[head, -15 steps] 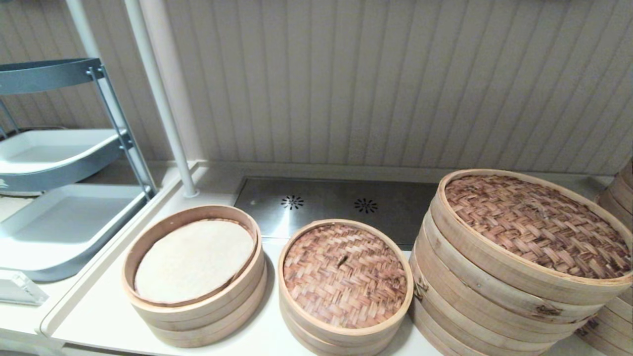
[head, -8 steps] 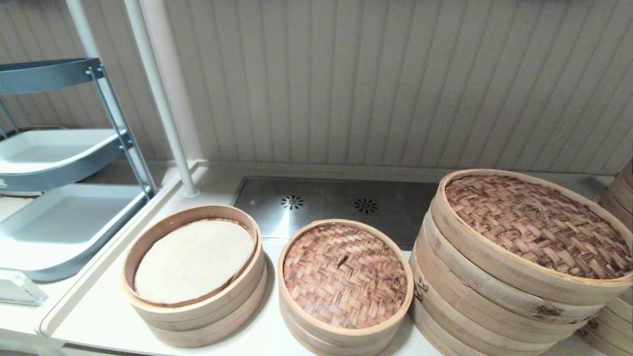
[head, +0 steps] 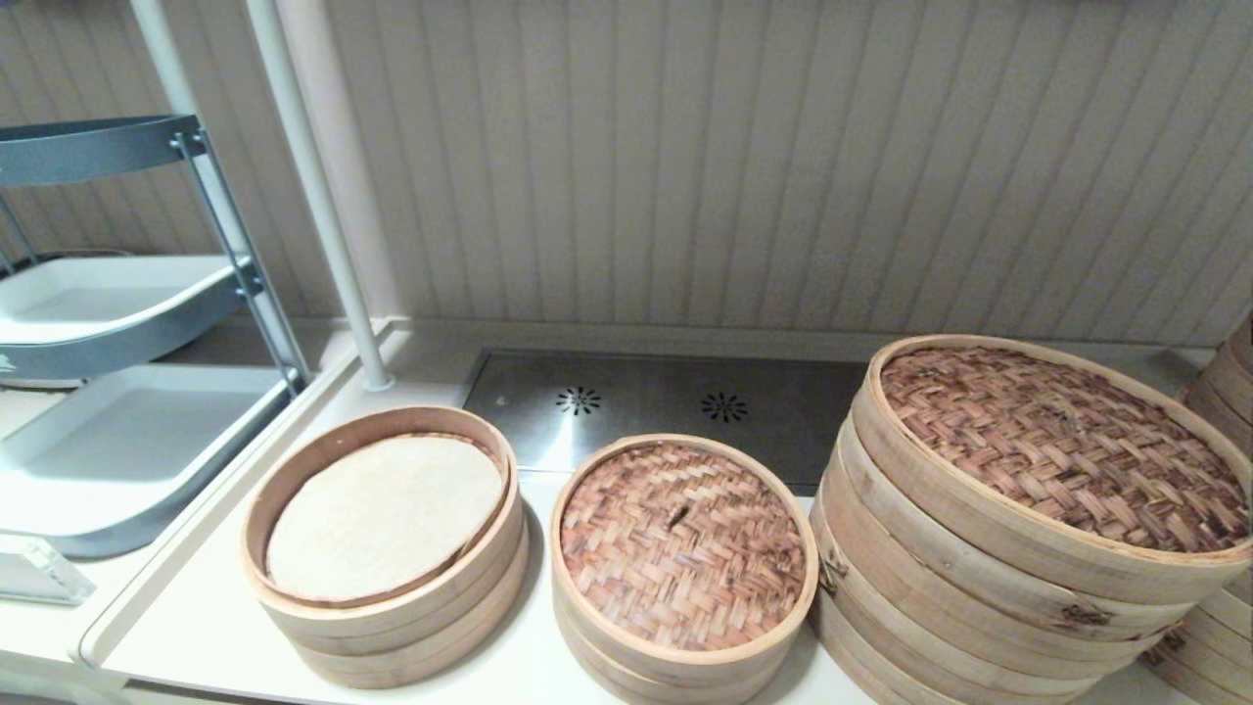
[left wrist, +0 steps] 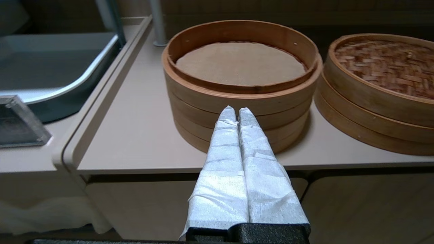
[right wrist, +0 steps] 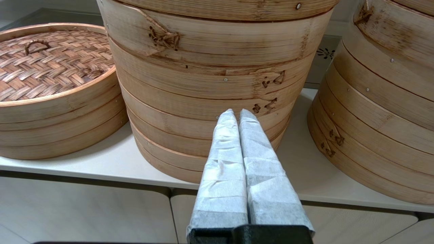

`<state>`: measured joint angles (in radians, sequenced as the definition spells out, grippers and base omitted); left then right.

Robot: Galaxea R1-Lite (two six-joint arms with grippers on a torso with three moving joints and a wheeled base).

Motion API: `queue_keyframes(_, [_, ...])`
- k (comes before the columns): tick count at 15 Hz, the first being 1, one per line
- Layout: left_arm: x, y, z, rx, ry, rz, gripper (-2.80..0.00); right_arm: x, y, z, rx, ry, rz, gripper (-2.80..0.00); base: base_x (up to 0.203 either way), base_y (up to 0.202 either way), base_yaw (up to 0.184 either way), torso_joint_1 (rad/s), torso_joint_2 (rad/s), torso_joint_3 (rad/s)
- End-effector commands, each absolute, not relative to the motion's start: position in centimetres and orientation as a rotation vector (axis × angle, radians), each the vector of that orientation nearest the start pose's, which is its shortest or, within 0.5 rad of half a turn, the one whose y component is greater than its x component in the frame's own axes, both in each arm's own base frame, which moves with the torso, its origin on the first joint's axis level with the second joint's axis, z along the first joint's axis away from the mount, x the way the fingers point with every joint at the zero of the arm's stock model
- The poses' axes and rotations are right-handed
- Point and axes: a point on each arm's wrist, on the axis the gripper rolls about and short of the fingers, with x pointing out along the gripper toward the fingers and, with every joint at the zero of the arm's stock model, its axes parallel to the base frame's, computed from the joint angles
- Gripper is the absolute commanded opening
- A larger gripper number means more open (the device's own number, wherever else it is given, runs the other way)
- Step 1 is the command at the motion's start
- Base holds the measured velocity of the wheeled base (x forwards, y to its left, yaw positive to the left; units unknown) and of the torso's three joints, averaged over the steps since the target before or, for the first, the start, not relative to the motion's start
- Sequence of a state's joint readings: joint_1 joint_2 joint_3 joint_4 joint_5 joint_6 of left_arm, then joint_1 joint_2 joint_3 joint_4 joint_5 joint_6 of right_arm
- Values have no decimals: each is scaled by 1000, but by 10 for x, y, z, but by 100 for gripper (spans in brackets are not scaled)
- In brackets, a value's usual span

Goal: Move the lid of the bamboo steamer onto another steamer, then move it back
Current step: Pick up the steamer

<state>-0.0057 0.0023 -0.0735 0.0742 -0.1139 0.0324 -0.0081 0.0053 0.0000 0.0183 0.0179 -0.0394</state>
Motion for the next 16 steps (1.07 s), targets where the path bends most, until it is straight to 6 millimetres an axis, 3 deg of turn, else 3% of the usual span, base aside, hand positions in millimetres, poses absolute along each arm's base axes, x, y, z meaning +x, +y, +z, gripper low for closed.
queue_keyframes(1, [-29, -3, 87, 36, 6, -142, -280, -22, 1, 73, -40, 26, 11, -280, 0, 0, 0, 0, 0, 0])
queue_keyframes(5, [-28, 0, 84, 48, 15, -22, -280, -22, 1, 73, -40, 26, 10, -280, 0, 0, 0, 0, 0, 0])
queue_keyframes(6, [-24, 0, 75, 68, 35, -21, -280, -22, 1, 73, -40, 26, 11, -280, 0, 0, 0, 0, 0, 0])
queue_keyframes(16, [-22, 0, 75, 32, -10, -12, -280, -22, 1, 73, -40, 26, 11, -280, 0, 0, 0, 0, 0, 0])
